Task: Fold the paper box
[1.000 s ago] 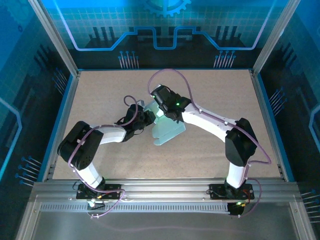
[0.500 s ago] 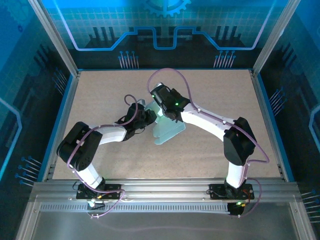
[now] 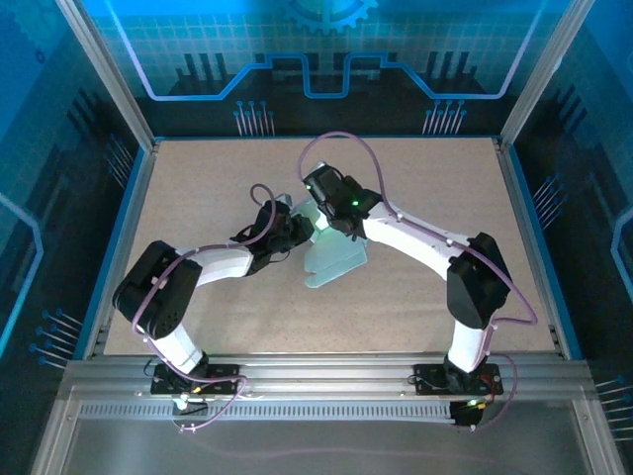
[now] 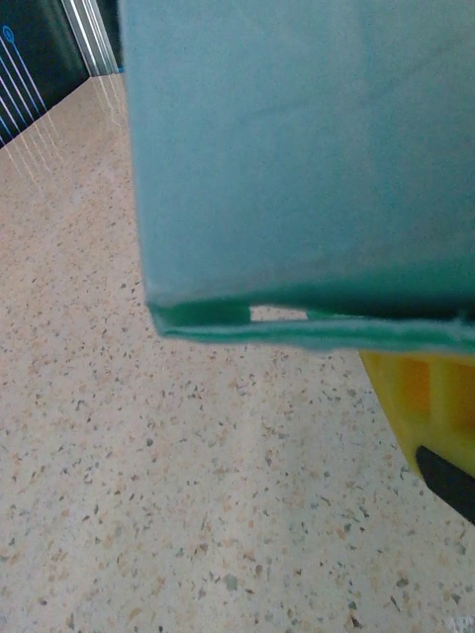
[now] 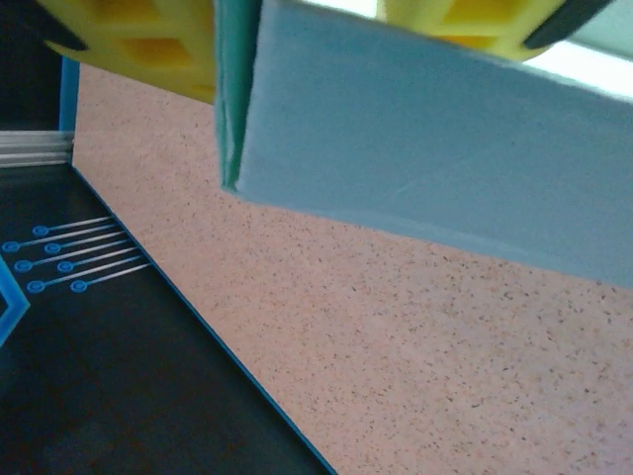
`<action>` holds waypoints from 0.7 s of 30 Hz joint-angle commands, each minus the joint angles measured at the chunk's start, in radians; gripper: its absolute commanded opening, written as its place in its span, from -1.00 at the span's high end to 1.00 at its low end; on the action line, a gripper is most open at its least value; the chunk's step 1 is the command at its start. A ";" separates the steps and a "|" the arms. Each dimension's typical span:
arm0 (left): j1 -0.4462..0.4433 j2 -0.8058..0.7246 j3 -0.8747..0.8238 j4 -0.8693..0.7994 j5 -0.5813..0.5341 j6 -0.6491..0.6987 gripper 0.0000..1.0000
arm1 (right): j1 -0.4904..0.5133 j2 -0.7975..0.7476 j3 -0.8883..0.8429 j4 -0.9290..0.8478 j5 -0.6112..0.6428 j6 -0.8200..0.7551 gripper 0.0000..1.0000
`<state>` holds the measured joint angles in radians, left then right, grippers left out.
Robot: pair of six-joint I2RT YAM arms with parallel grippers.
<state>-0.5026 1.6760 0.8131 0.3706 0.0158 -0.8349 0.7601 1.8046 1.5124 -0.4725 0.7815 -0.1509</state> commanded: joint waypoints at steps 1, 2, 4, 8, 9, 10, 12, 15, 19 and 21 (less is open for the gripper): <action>-0.012 -0.041 0.037 -0.002 0.012 0.028 1.00 | -0.016 -0.065 -0.012 -0.021 -0.076 0.045 0.02; -0.012 -0.042 0.038 -0.008 0.009 0.028 1.00 | -0.019 -0.075 -0.014 -0.023 -0.088 0.047 -0.04; -0.012 -0.044 0.042 -0.023 0.002 0.030 1.00 | -0.022 -0.092 -0.021 -0.024 -0.107 0.049 -0.19; -0.014 -0.045 0.044 -0.040 -0.006 0.026 1.00 | -0.025 -0.138 -0.049 -0.013 -0.165 0.041 -0.47; -0.013 -0.045 0.046 -0.044 -0.004 0.025 1.00 | -0.027 -0.151 -0.057 -0.011 -0.192 0.038 -0.55; -0.013 -0.044 0.047 -0.045 -0.005 0.025 1.00 | -0.030 -0.162 -0.064 -0.012 -0.213 0.034 -0.62; -0.013 -0.045 0.049 -0.051 -0.005 0.021 1.00 | -0.033 -0.181 -0.078 -0.013 -0.247 0.028 -0.71; -0.013 -0.048 0.054 -0.069 -0.008 0.016 1.00 | -0.038 -0.224 -0.106 0.001 -0.292 0.028 -0.80; -0.013 -0.054 0.054 -0.083 -0.021 0.003 1.00 | -0.047 -0.296 -0.141 0.020 -0.342 0.046 -0.84; -0.013 -0.058 0.049 -0.086 -0.030 -0.024 1.00 | -0.072 -0.335 -0.154 0.017 -0.401 0.090 -0.84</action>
<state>-0.5117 1.6573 0.8356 0.3035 0.0109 -0.8371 0.7223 1.5410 1.3739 -0.4789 0.4656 -0.1123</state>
